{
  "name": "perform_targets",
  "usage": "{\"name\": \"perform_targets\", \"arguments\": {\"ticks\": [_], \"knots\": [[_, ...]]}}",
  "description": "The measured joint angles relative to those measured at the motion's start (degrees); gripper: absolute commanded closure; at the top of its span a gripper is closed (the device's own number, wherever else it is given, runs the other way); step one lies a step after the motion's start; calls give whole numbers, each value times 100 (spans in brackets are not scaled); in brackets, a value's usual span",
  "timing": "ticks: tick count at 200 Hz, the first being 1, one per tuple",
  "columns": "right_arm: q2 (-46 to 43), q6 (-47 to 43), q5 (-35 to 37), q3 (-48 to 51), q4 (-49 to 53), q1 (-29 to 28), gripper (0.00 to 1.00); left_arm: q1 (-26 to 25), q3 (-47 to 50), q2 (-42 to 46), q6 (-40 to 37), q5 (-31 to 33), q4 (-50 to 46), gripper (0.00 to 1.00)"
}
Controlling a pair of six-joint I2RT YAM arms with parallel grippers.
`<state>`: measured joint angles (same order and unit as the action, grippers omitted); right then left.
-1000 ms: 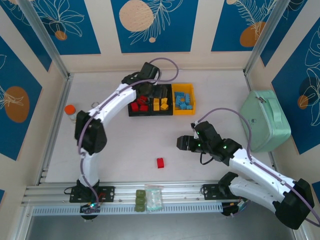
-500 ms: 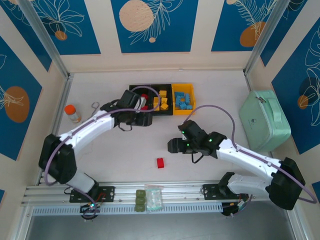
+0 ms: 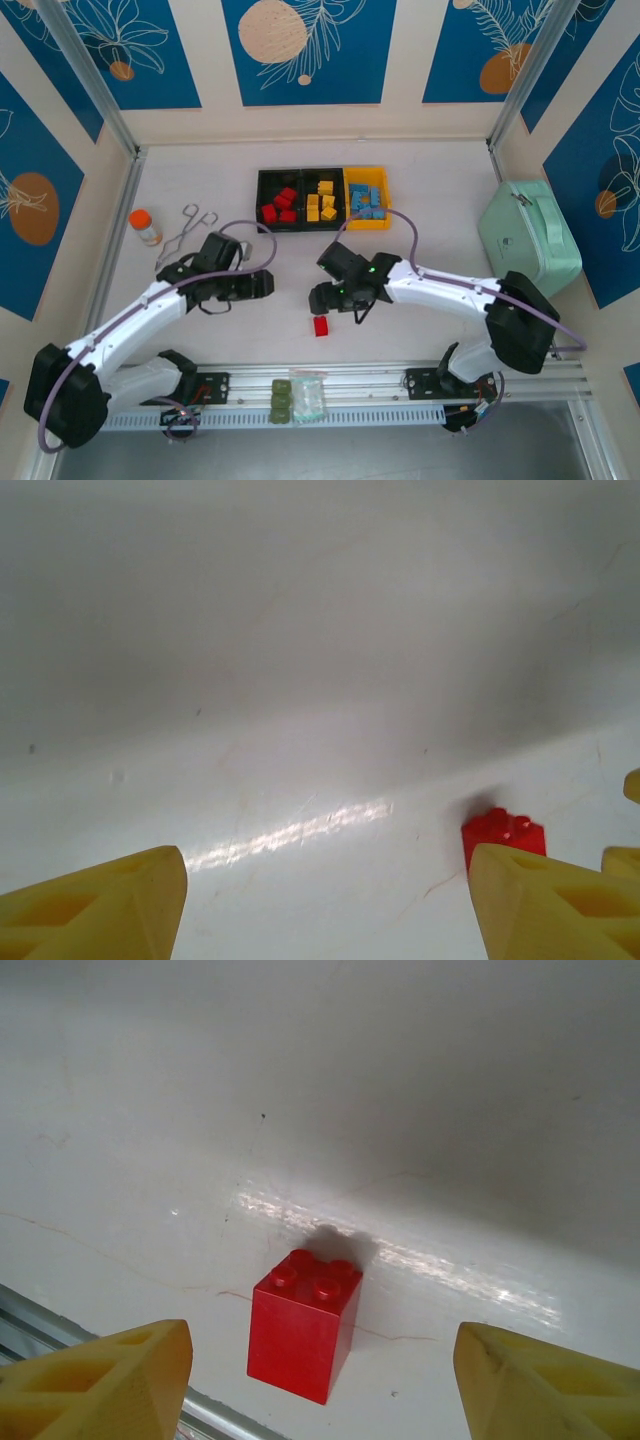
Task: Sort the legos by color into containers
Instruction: Pick up the lego from the bottom-center of the table, then place the lego in the container.
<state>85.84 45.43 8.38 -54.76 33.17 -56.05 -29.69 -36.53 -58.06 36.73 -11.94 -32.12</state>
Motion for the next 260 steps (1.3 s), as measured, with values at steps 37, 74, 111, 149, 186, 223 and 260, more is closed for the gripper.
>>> {"name": "perform_targets", "arguments": {"ticks": [37, 74, 111, 149, 186, 223, 260], "knots": [[658, 7, -96, -319, 164, -210, 36, 7, 387, 269, 299, -55, 0, 26], [1187, 76, -181, -505, 354, -389, 54, 9, 479, 260, 400, -52, 7, 26], [1287, 90, -175, -619, 527, -428, 73, 11, 496, 212, 485, -52, 66, 27], [1281, 63, -59, -752, 636, -400, 79, 17, 627, 210, 599, -55, 173, 27], [1185, -186, 48, -1115, 804, -227, 79, 17, 734, 337, 721, -52, 179, 27], [1191, -616, 107, -1915, 887, 136, 79, 17, 769, 511, 841, -50, 199, 27], [1495, -1075, 129, -2905, 907, 560, 79, 20, 855, 765, 994, -26, 214, 27]]}}
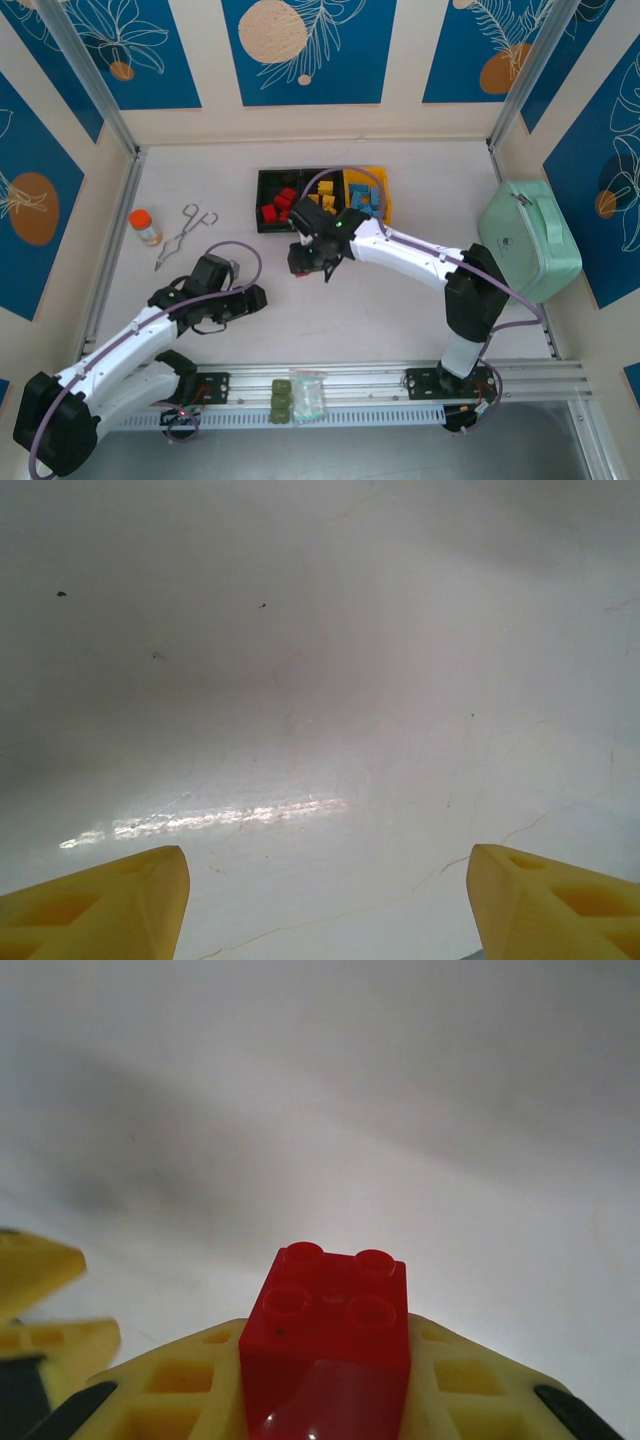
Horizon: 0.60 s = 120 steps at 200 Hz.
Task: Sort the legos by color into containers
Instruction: Place the lego in the container.
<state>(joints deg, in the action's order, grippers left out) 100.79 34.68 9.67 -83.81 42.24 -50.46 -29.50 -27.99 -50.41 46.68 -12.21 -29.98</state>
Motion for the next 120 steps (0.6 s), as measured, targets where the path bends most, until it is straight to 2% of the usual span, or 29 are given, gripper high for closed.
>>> {"name": "perform_targets", "arguments": {"ticks": [48, 120], "knots": [[949, -387, -66, -1182, 59, 557, 79, 2, 74, 125, 160, 22, 31, 27], [2520, -623, -52, -3501, 415, 997, 77, 2, 74, 275, 286, 68, 44, 27]]}}
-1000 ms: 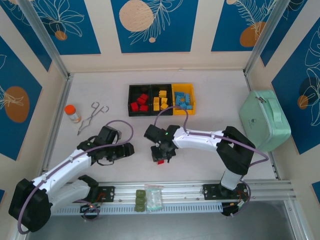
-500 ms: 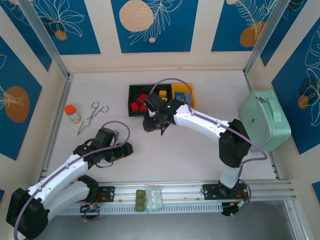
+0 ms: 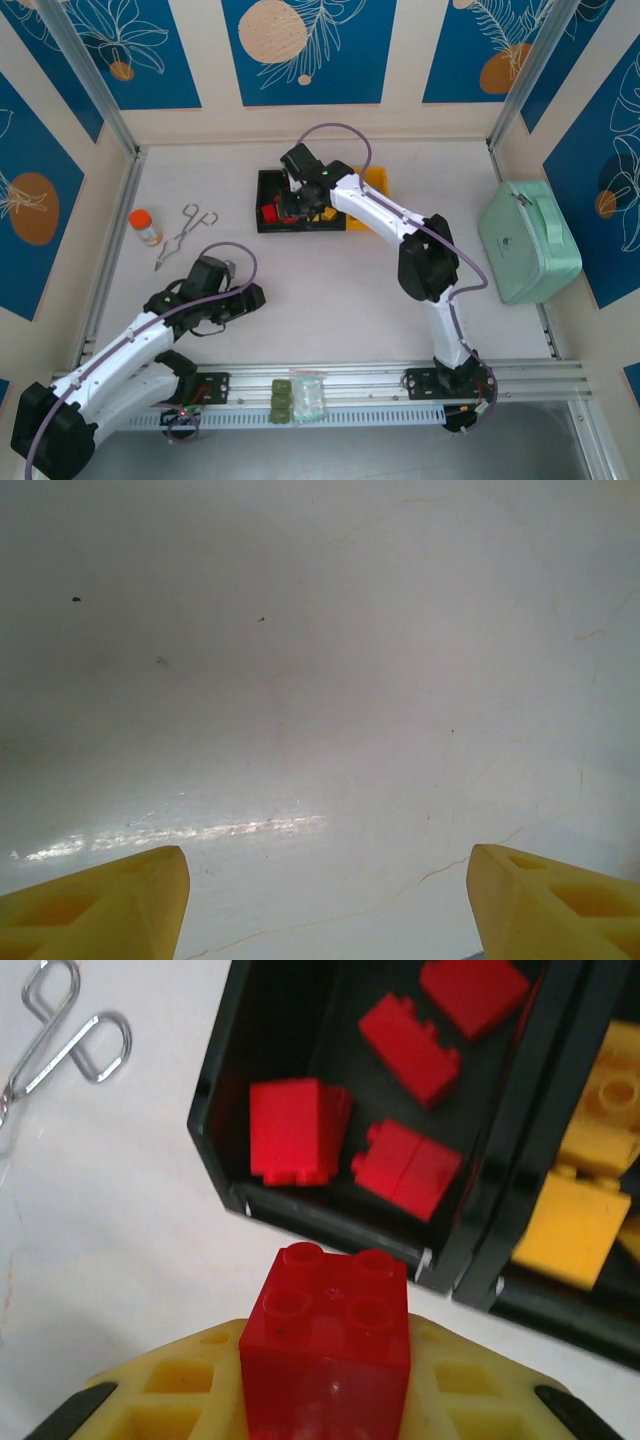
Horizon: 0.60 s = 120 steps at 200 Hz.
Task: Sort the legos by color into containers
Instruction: Place the lego in the container.
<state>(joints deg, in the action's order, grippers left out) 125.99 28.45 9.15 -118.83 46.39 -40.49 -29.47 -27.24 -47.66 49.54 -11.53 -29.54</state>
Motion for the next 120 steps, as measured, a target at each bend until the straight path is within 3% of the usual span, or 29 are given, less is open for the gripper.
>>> {"name": "perform_targets", "arguments": {"ticks": [69, 106, 120], "knots": [[1707, -120, 273, -2610, 868, 238, 75, 0, 0, 149, 103, 2, 0, 27], [2050, -127, 470, -3101, 1054, 304, 72, 0, 22, 146, 122, 0, 7, 27], [2061, -127, 555, -3119, 1058, 315, 67, 0, 44, 142, 122, 0, 13, 27]]}}
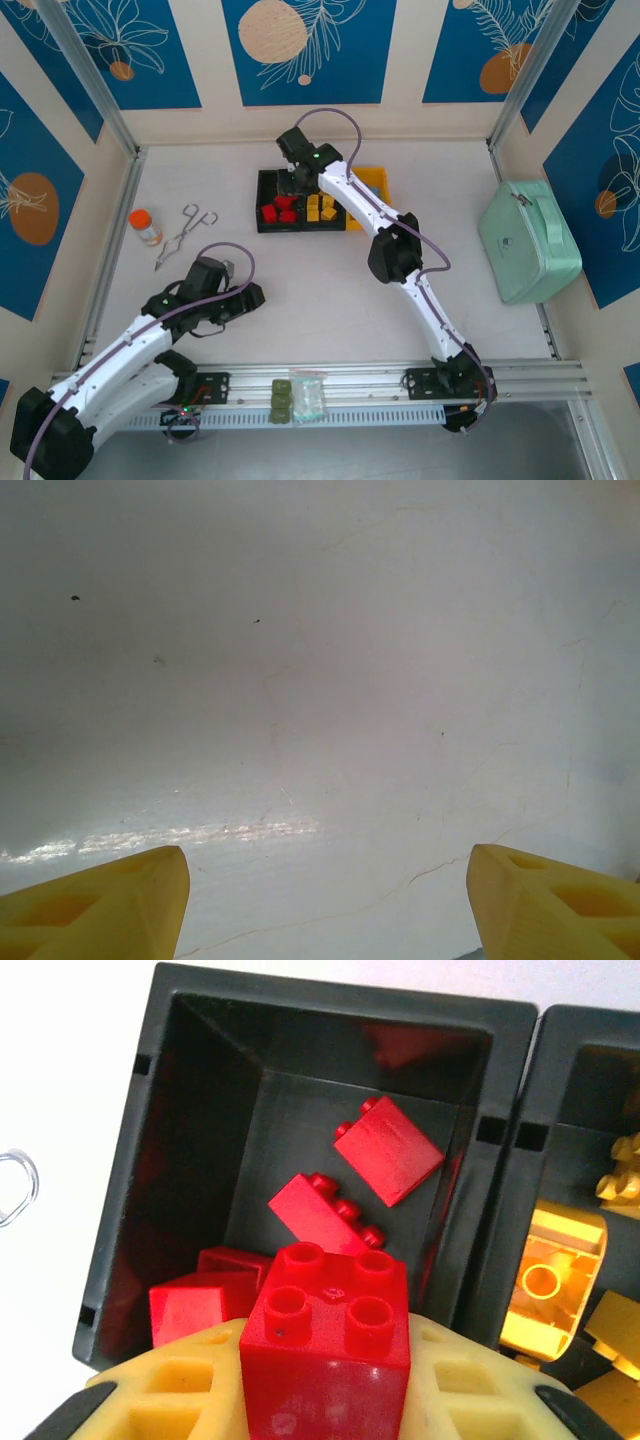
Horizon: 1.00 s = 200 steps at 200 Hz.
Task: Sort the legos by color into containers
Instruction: Place the lego in the container, then reset both arms
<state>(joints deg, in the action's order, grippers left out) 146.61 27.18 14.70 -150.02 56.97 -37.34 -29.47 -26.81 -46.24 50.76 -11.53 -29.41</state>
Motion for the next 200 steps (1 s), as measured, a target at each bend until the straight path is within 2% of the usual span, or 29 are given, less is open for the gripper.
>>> {"name": "perform_targets", "arguments": {"ticks": [24, 62, 135, 167, 200], "knots": [[66, -11, 68, -203, 20, 2, 57, 0, 15, -11, 2, 0, 13, 27], [85, -22, 146, -339, 11, 2, 51, 0, 22, 37, 0, 22, 109, 27], [59, -85, 144, -284, -9, -31, 51, 0, 22, 118, -22, 111, 450, 28], [-424, -87, 140, 625, -195, -98, 50, 0, 17, 94, -70, 107, 649, 28], [-1523, -160, 131, 2151, -634, -223, 45, 0, -9, 2, -175, 105, 767, 28]]}}
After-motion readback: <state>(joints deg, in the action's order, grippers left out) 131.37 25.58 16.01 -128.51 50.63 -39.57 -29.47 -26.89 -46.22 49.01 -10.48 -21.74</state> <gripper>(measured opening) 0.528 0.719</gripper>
